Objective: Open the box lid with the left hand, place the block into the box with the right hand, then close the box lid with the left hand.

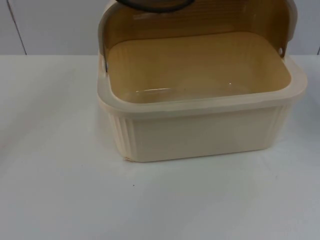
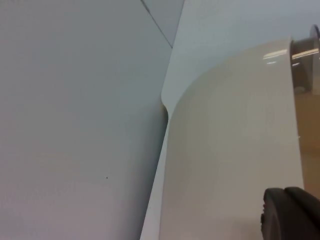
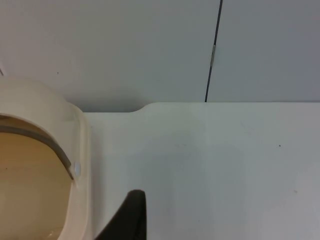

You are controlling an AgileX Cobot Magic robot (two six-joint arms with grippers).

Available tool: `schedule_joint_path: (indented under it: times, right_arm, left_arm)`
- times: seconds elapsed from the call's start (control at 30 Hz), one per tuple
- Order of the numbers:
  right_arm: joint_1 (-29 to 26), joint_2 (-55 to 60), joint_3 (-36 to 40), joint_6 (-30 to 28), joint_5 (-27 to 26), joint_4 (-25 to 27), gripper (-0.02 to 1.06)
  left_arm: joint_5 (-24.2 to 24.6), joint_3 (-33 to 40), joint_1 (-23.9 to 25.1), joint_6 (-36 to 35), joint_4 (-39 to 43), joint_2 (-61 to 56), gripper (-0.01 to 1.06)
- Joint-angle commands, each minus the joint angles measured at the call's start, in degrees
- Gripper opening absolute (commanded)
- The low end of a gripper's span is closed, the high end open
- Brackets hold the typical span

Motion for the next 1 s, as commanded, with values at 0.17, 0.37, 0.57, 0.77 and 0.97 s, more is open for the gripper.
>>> schedule_joint_path:
  times: [0.17, 0.37, 0.57, 0.77, 0.97]
  right_arm:
    - [-0.2, -0.1, -0.3, 0.0, -0.1, 0.0, 1.01]
    - [-0.2, -0.1, -0.3, 0.0, -0.3, 0.0, 1.01]
    - [-0.2, -0.1, -0.3, 0.0, -0.5, 0.0, 1.01]
    - [-0.2, -0.1, -0.3, 0.0, -0.5, 0.1, 1.01]
    - [-0.2, -0.1, -0.3, 0.0, -0.5, 0.1, 1.01]
  left_arm:
    - [-0.8, -0.4, 0.2, 0.1, -1.6, 0.7, 0.00]
    - [-0.8, -0.1, 0.2, -0.8, -1.4, 0.7, 0.00]
    - [2.0, 0.3, 0.2, -3.0, 0.4, 1.7, 0.00]
    - [2.1, 0.3, 0.2, -3.6, 0.4, 1.8, 0.00]
    - [5.2, 0.3, 0.2, -5.5, 1.7, 1.8, 0.00]
